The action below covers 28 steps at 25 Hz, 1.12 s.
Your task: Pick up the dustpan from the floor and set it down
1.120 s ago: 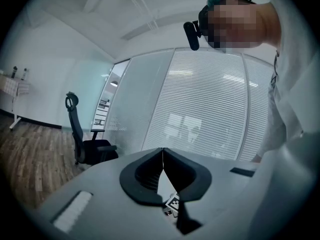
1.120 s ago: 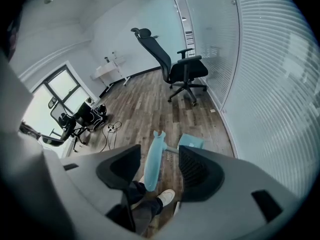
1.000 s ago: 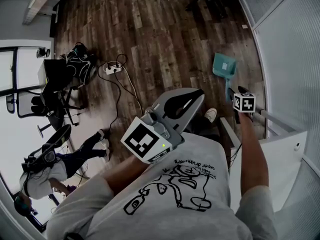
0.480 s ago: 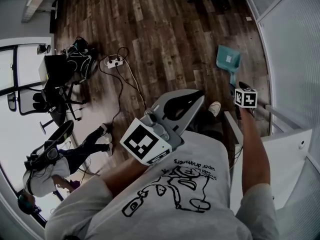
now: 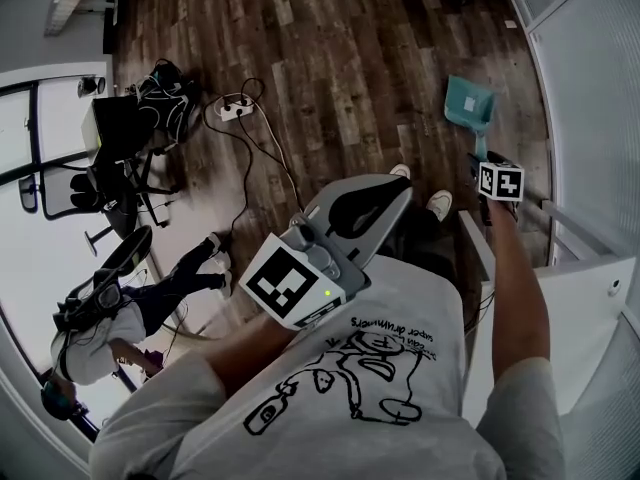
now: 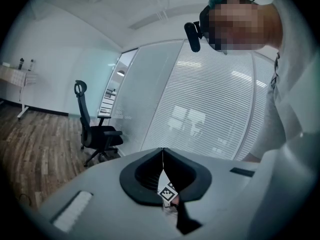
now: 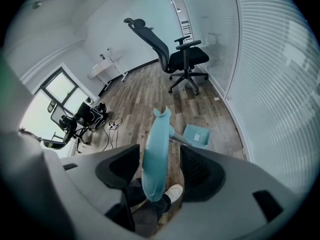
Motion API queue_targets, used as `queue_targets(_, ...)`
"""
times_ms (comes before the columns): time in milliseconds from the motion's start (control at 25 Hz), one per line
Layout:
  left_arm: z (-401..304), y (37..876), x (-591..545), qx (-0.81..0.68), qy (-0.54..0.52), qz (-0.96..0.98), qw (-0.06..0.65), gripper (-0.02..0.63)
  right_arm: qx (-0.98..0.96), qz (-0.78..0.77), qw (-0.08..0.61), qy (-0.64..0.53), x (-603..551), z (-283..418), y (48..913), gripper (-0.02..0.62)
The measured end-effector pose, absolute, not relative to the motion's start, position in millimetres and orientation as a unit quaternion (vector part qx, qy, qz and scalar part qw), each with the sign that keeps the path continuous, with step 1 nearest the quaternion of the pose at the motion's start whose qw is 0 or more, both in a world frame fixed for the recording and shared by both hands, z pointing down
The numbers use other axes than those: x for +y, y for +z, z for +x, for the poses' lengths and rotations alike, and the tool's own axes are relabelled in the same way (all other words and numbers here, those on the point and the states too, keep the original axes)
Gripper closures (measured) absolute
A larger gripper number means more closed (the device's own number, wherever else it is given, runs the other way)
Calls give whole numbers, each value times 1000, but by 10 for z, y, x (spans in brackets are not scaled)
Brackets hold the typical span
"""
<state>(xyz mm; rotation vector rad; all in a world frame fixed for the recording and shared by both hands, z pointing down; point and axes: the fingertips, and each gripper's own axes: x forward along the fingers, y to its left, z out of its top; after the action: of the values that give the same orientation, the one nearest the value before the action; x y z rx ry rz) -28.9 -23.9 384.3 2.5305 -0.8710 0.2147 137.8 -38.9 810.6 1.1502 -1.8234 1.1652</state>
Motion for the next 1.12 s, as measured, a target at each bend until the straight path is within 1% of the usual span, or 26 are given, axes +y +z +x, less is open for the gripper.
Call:
queue_targets(360, -378, 4000, -204, -318, 88, 913, 241, 604, -692, 445, 329, 464, -391, 1354, 8241, 382)
queue_targets(400, -388, 4016, -205, -318, 90, 912, 242, 604, -690, 444, 329, 466, -388, 1350, 8252, 425)
queue_targets(440, -397, 4031, -206, -319, 91, 912, 243, 604, -689, 444, 330, 468, -384, 1345, 8260, 524)
queue_targets(680, -452, 4023, -213, -320, 93, 911, 245, 604, -698, 456, 325, 447, -437, 1318, 8198, 528)
queue_targets(1120, -434, 3978, -222, -320, 90, 912, 238, 604, -716, 482, 295, 409, -607, 1375, 7995, 529)
